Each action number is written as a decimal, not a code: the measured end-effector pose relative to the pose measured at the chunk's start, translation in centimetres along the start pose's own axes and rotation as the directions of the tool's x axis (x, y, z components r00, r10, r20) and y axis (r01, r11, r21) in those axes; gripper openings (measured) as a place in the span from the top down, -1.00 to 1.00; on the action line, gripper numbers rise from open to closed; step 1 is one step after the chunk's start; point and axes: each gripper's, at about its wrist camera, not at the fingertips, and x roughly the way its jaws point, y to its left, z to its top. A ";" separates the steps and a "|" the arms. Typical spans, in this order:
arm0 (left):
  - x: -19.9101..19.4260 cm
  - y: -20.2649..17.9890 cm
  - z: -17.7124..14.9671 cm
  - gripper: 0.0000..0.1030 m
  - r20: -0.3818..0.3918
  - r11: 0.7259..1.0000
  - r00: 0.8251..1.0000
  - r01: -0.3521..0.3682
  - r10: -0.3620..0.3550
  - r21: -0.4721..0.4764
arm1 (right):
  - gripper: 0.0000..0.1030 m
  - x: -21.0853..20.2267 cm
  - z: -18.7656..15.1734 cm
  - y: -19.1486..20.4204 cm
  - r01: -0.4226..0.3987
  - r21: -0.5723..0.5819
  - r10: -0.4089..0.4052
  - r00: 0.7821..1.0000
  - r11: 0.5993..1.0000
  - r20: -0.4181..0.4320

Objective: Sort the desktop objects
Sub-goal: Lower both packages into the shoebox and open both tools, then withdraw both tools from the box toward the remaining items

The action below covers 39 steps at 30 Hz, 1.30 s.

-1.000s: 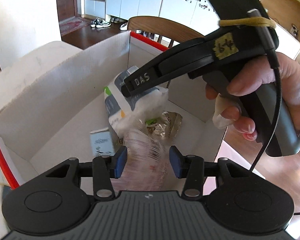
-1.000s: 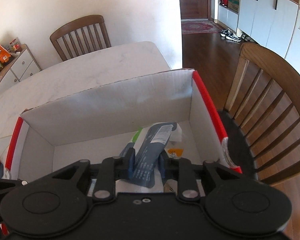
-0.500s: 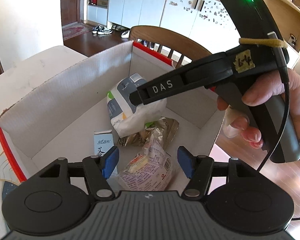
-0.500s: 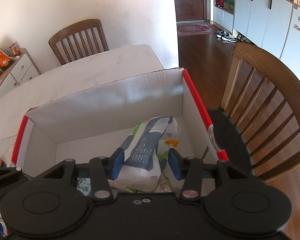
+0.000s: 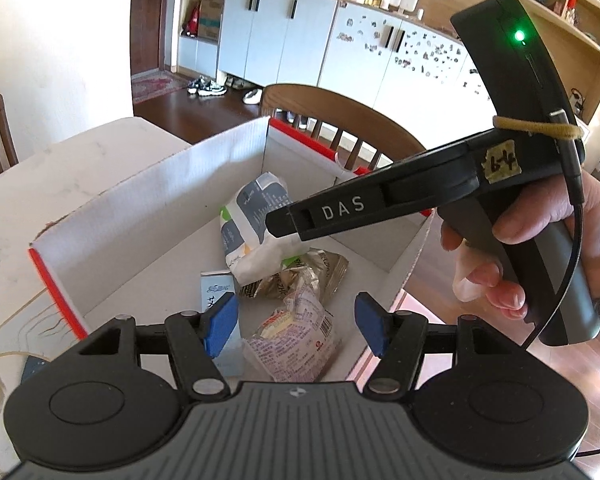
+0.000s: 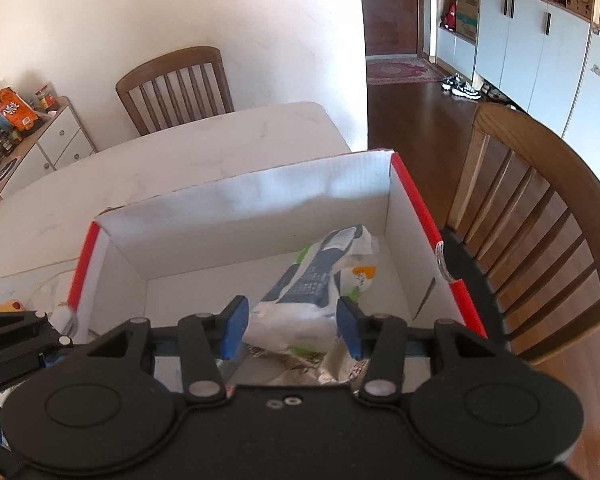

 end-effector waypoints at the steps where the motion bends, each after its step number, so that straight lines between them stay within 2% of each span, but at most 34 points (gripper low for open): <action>1: -0.2 0.0 -0.1 -0.23 0.006 1.000 1.000 0.000 0.000 0.000 | 0.06 -0.3 -0.1 0.2 -0.002 -0.003 0.002 1.000 1.000 0.006; 7: -2.8 0.0 -1.1 -0.23 0.043 1.000 0.999 0.008 -0.008 0.003 | 0.01 -1.9 -0.9 1.2 -0.032 -0.015 0.032 0.999 0.999 0.022; 9: -3.6 0.0 -1.5 -0.24 0.052 1.000 0.999 0.004 -0.004 0.010 | -0.08 -2.5 -1.2 1.6 -0.039 -0.021 0.040 0.999 0.999 0.032; 11: -4.4 0.2 -2.0 -0.31 0.063 1.000 0.998 0.003 -0.003 0.008 | -0.26 -3.0 -1.6 2.0 -0.048 -0.021 0.049 0.998 0.999 0.041; 16: -6.9 0.9 -3.3 -0.31 0.097 1.000 0.995 -0.015 0.016 -0.004 | -0.38 -4.5 -2.4 3.7 -0.069 -0.048 0.072 0.995 0.996 0.068; 18: -8.0 1.3 -3.8 -0.38 0.112 1.000 0.993 -0.028 0.030 -0.013 | -0.42 -5.2 -2.9 4.8 -0.073 -0.065 0.078 0.993 0.995 0.084; 19: -8.5 1.5 -4.0 -0.47 0.120 0.999 0.992 -0.037 0.039 -0.020 | -0.43 -5.4 -3.1 5.3 -0.075 -0.075 0.081 0.993 0.994 0.089; 22: -10.2 2.5 -4.8 -0.50 0.140 0.997 0.988 -0.058 0.064 -0.052 | -0.45 -6.0 -3.8 7.0 -0.078 -0.093 0.088 0.991 0.993 0.102; 25: -11.8 3.7 -5.8 -0.63 0.147 0.994 0.986 -0.070 0.081 -0.081 | -0.47 -6.3 -4.2 8.4 -0.094 -0.091 0.103 0.989 0.991 0.106; 32: -15.4 6.6 -8.3 -0.69 0.175 0.979 0.972 -0.128 0.156 -0.161 | -0.51 -7.6 -5.3 11.5 -0.096 -0.085 0.107 0.985 0.992 0.136; 39: -18.7 9.6 -10.5 -0.70 0.190 0.961 0.957 -0.179 0.220 -0.211 | -0.52 -7.5 -7.3 15.6 -0.119 -0.115 0.130 0.987 0.986 0.094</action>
